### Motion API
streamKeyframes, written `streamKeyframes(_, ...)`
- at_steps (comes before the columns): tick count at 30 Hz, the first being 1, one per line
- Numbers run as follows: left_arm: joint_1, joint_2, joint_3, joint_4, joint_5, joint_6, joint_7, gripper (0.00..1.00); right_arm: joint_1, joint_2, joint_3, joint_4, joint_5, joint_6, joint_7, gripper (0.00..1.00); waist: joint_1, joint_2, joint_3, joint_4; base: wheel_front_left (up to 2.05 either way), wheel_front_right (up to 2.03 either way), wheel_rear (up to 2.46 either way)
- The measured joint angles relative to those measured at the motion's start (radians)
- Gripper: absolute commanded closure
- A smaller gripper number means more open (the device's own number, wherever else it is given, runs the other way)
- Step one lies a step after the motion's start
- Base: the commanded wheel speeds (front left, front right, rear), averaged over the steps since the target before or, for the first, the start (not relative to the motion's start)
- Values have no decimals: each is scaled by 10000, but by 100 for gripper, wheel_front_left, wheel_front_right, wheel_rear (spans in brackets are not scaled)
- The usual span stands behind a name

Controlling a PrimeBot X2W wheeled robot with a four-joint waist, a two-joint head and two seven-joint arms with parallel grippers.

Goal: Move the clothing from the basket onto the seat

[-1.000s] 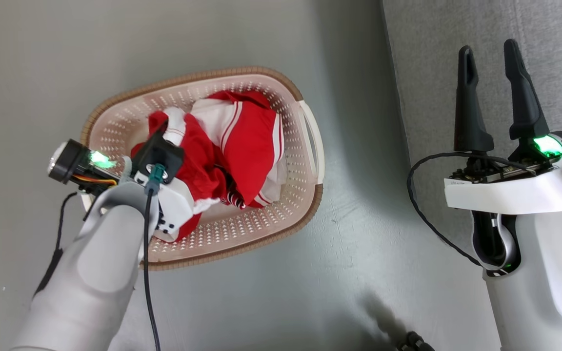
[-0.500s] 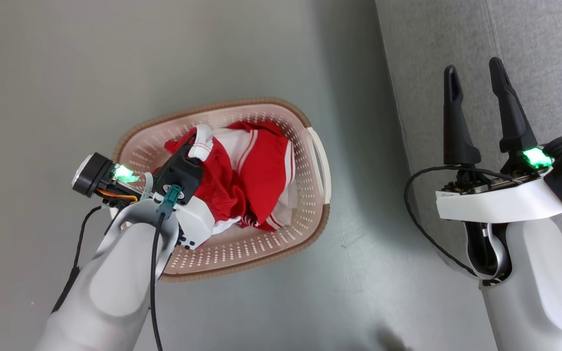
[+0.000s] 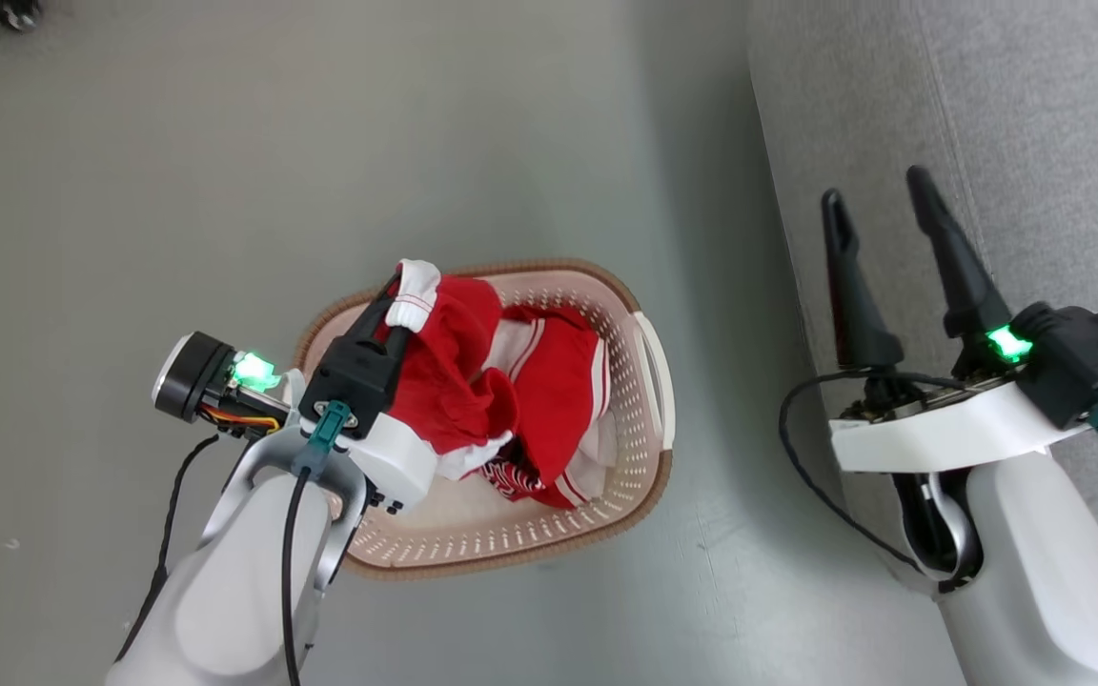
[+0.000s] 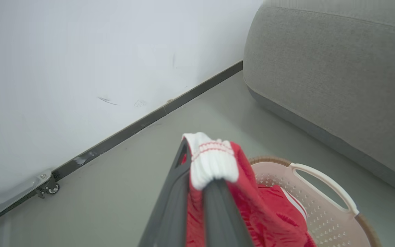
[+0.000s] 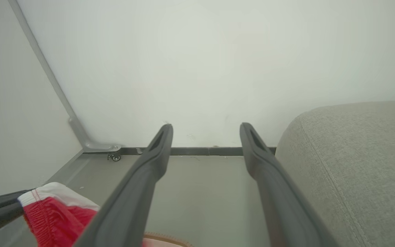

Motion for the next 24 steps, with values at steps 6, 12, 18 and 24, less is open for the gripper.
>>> streamKeyframes(6,490,33,88,-629,-150,82,0,100,28,-291,786,245,2,0,0,0,0,0,-636,242,0,0,0)
streamKeyframes(12,1144,92,138,-1231,-403,88,0,100,180,-491,1503,500,65,0,0,0,0,0,-1388,501,0,0,0)
streamKeyframes(18,1478,140,236,-1785,-493,167,0,100,506,-625,2025,662,280,0,0,0,0,0,-2044,684,0,0,0)
streamKeyframes(24,1678,198,265,-2257,-566,161,0,100,732,-723,2372,746,493,0,2,0,0,0,-2584,809,0,0,0)
